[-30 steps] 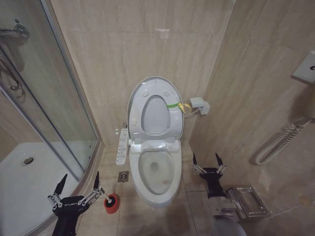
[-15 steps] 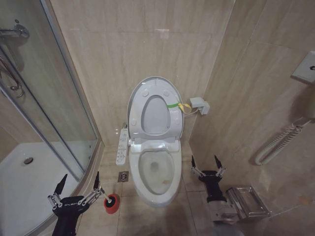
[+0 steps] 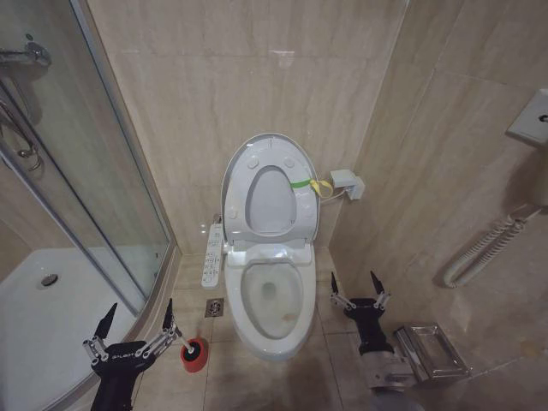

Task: Open the toilet lid, clean the toilet bowl with a toilet brush, close the toilet lid, and flush.

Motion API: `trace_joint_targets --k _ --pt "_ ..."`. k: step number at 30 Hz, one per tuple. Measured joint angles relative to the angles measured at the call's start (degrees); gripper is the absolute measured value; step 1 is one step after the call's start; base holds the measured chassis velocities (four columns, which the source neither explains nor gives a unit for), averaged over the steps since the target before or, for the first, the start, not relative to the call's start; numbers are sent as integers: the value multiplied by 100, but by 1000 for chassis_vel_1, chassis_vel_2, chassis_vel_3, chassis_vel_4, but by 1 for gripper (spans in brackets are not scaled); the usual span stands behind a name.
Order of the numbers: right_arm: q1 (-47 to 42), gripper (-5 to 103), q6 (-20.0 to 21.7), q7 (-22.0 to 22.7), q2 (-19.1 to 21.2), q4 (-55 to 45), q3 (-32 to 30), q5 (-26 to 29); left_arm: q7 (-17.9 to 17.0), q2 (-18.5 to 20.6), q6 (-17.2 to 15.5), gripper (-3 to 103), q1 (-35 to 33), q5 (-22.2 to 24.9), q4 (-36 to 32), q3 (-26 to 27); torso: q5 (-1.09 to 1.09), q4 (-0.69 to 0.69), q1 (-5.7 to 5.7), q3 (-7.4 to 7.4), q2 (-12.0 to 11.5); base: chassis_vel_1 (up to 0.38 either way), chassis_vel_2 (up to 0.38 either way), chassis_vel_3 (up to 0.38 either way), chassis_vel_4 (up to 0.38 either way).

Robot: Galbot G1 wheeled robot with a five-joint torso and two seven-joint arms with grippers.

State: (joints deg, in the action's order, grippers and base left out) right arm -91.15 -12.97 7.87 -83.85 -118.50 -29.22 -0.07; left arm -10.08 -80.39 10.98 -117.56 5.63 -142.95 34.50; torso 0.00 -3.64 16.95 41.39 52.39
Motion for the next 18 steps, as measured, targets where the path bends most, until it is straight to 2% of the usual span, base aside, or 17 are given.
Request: trace_joint_targets --k 18 --pt "5 100 8 -4 2 -3 2 16 0 0 0 100 0 0 0 0 0 0 0 0 0 0 0 0 0"
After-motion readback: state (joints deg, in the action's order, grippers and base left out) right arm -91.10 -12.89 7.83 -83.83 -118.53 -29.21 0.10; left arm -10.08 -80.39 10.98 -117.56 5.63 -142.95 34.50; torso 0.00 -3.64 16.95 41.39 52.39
